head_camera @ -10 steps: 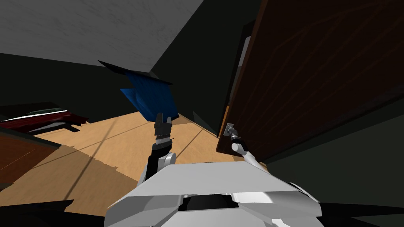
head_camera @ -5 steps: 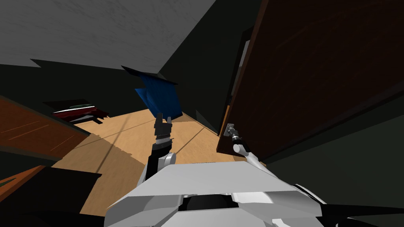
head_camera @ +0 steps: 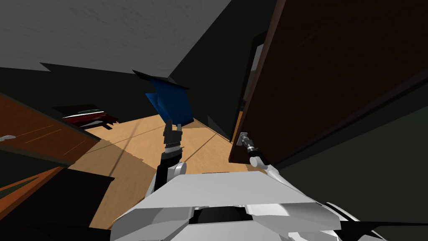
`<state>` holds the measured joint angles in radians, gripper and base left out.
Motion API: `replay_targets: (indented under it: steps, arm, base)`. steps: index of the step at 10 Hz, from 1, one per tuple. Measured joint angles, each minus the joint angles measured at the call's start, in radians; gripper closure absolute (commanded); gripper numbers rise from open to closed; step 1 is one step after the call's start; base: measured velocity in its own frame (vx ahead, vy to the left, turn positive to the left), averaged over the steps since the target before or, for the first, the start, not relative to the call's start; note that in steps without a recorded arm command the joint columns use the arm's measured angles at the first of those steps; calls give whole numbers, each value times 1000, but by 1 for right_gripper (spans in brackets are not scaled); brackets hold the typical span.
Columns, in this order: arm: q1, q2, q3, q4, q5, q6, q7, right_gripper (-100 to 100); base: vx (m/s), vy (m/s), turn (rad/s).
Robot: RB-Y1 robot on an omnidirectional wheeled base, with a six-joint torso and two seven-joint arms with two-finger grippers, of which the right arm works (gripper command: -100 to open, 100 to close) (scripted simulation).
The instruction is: Pull the door open
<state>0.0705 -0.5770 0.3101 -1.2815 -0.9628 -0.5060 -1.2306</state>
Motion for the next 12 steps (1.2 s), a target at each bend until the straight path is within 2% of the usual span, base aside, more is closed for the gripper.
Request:
replay_targets:
  steps: [1, 5, 6, 7, 9, 11, 12]
  arm:
    - [25, -23, 18, -32, 3, -9, -14, 100]
    - [66, -98, 96, -80, 22, -49, -88, 100]
    - [69, -98, 101, -81, 23, -49, -91, 100]
    - [80, -115, 115, -85, 31, -62, -103, 100]
    - [111, -157, 152, -97, 55, -117, -141, 100]
    - [151, -210, 187, -128, 76, -167, -171, 100]
    - [160, -222, 199, -129, 83, -188, -183, 100]
  base:
    - [-142, -62, 11]
    - [-100, -48, 10]
    - [-11, -3, -26]
    - [-5, -2, -61]
    - [-7, -1, -59]
    - [-15, -16, -40]
    - [-14, -17, -24]
